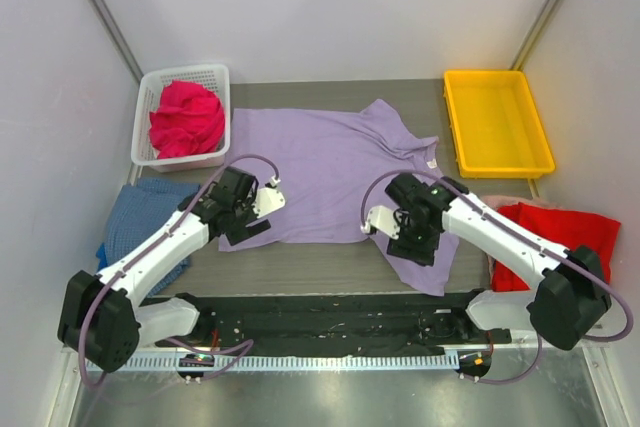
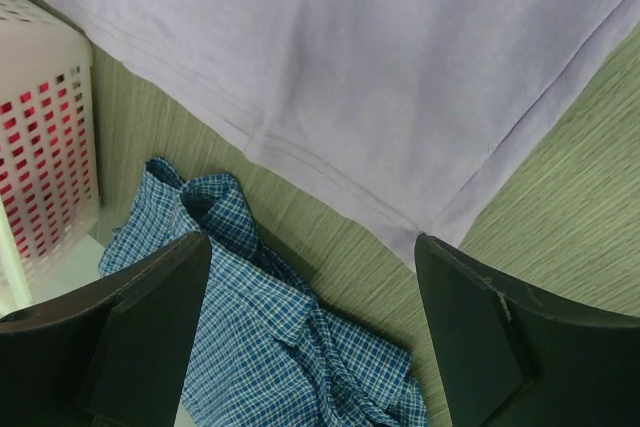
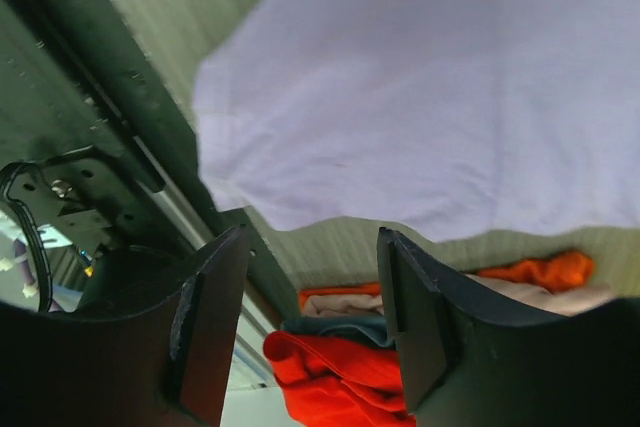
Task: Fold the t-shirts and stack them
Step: Flatten out the tshirt
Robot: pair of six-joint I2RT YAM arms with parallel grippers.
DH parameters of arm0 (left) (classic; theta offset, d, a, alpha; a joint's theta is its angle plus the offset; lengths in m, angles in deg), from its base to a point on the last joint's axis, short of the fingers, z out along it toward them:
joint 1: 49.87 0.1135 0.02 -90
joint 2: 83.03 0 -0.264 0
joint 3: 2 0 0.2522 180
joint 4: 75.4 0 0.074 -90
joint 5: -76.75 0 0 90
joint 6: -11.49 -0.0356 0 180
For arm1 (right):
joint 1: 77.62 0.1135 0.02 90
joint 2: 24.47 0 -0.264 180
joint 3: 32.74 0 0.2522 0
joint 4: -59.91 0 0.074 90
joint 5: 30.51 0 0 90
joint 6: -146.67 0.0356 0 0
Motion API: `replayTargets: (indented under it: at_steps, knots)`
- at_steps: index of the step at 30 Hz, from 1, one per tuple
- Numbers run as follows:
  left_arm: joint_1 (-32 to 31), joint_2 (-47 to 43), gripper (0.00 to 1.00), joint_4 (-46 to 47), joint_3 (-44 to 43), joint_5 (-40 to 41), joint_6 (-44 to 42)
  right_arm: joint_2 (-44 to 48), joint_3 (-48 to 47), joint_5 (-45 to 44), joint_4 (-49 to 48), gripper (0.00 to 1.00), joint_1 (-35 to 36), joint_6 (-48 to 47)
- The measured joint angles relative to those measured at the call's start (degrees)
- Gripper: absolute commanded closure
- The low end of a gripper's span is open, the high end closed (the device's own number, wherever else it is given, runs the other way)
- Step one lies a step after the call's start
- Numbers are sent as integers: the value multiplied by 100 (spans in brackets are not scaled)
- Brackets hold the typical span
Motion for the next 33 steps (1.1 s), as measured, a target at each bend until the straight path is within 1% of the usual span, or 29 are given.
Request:
replayTargets:
  at_steps: [2,4,8,15,21,25,33]
  knots:
    - [0,28,12,17,81,35,-17,0,339,2,-28,40,339,87]
    - [0,98,12,50,94,81,-20,0,605,0,-50,40,511,149]
    - [0,308,12,190,87,133,-15,0,990,-7,-216,42,612,201]
    - [0,474,13,293,87,195,7,-20,1045,2,-588,43,634,208]
    - [0,472,13,341,90,343,-22,-304,1226,-2,-831,44,662,116]
    - [0,472,13,345,90,444,-105,-485,1360,-4,-868,44,667,37]
    - [0,487,13,442,122,590,-195,-505,1379,-2,-920,45,678,-61]
